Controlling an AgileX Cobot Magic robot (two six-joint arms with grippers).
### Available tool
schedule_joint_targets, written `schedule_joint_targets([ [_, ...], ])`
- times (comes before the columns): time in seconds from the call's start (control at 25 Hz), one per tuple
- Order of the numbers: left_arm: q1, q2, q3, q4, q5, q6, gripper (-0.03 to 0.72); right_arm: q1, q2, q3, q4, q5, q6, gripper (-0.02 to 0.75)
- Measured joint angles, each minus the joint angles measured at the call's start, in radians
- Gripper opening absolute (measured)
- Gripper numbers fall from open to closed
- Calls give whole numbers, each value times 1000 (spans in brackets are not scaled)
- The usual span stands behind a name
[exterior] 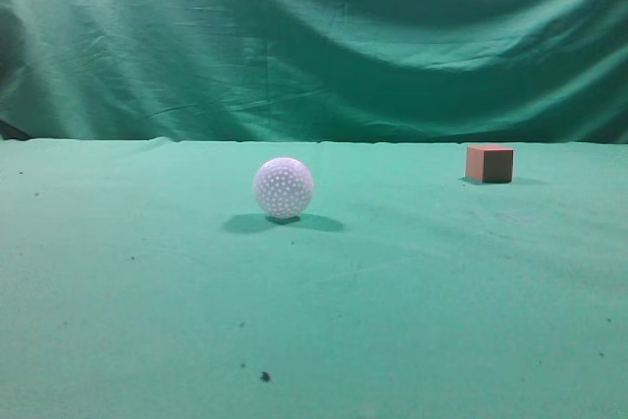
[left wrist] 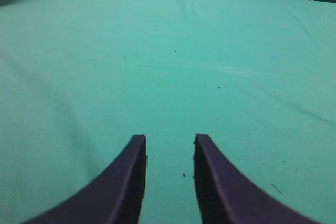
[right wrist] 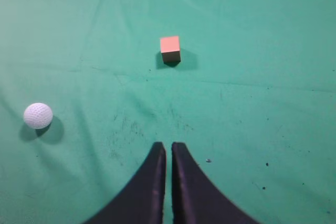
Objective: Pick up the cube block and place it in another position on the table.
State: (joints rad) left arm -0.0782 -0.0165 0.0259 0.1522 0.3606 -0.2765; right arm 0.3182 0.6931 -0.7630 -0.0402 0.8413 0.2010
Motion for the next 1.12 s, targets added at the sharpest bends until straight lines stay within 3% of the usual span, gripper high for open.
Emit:
schedule_joint_targets([
  [0.24,0,0,0,0,0,0,262,0,-235,68,-2,24,-12,0],
  [0.52,0,0,0,0,0,0,262,-3,-302,147,-33,-10,-128,0],
  [0.92,0,0,0,0,0,0,262,-251,-649,630,5,-326,-169,0],
  [1.12,0,0,0,0,0,0,262,-275,-704,781,28,-377,-169,0],
])
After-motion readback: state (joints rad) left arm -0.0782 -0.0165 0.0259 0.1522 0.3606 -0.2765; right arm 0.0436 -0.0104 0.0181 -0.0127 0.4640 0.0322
